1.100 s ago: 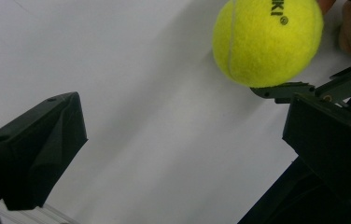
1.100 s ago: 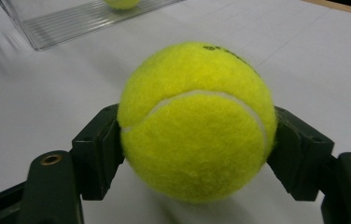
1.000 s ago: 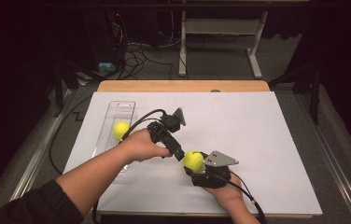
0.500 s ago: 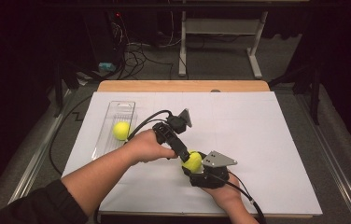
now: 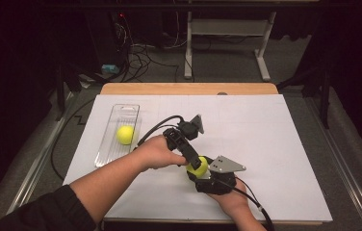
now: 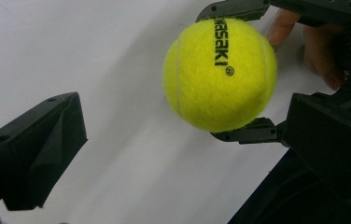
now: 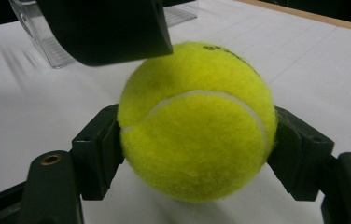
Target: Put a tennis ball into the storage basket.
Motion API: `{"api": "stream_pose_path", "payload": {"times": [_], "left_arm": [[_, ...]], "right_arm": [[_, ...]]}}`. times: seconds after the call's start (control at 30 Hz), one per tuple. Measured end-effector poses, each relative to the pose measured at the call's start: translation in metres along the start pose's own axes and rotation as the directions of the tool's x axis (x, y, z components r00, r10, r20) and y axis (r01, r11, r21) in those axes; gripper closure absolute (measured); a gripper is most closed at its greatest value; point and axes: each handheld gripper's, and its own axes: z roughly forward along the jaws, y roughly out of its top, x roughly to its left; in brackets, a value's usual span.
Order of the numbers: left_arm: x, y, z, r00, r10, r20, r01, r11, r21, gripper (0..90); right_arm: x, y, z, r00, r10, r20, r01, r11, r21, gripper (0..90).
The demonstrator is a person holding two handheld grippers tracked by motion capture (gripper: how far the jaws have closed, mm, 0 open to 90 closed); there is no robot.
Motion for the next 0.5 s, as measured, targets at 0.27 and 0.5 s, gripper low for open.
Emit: {"api": "stream_pose_path", "payload": {"times": [0.27,0.5], "left_arm": [[-0.002,0.002,0.005,0.9999,0.005,0.011,-0.005,1.0000,-0.001,0.7],[-0.002,0.004,0.011,0.9996,0.008,0.027,-0.008,0.9999,0.009,1.5]], "right_arm": [[0.002,0.001,0.000,0.9999,0.010,-0.004,-0.010,1.000,-0.019,27.1],[0.003,0.002,-0.001,0.9999,0.010,-0.011,-0.010,1.000,-0.027,27.1]]}}
